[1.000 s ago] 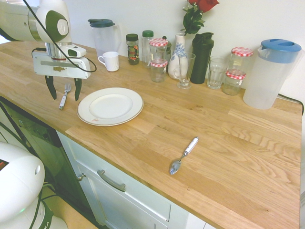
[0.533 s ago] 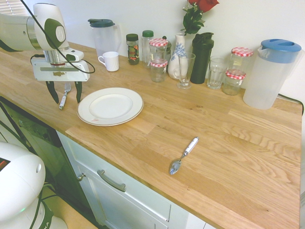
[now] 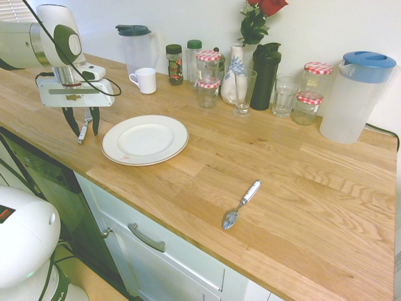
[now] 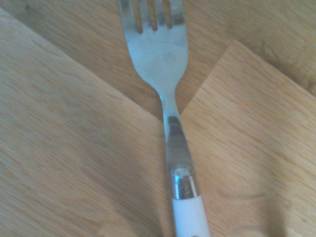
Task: Put the fork into the plate
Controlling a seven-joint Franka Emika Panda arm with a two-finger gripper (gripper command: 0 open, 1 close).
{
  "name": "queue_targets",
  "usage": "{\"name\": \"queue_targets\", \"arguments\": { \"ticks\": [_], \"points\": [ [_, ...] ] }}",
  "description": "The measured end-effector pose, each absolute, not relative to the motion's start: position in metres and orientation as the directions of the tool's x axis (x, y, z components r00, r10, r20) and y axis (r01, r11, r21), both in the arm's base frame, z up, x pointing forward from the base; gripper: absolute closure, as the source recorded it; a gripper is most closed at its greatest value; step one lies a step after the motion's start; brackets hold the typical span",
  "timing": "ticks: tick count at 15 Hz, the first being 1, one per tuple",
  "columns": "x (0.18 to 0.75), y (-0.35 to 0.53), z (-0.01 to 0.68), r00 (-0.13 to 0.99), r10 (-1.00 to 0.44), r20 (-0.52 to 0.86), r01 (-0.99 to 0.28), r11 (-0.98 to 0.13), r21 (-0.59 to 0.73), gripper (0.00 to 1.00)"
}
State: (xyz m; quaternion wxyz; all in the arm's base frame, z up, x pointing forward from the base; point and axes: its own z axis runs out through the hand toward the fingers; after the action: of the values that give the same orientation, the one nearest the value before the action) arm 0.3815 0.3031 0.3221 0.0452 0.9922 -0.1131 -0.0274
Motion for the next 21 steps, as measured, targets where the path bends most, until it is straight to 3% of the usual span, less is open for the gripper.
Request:
{"name": "queue_targets", "arguments": {
  "ticks": [15,21],
  "points": [
    [0.39,0.296,0.328,0.969,-0.245,-0.021,-0.242,-0.966,0.087,1.0],
    [0.39,0.286,0.395,0.964,-0.265,0.025,-0.265,-0.964,-0.014,1.0]
  ]
}}
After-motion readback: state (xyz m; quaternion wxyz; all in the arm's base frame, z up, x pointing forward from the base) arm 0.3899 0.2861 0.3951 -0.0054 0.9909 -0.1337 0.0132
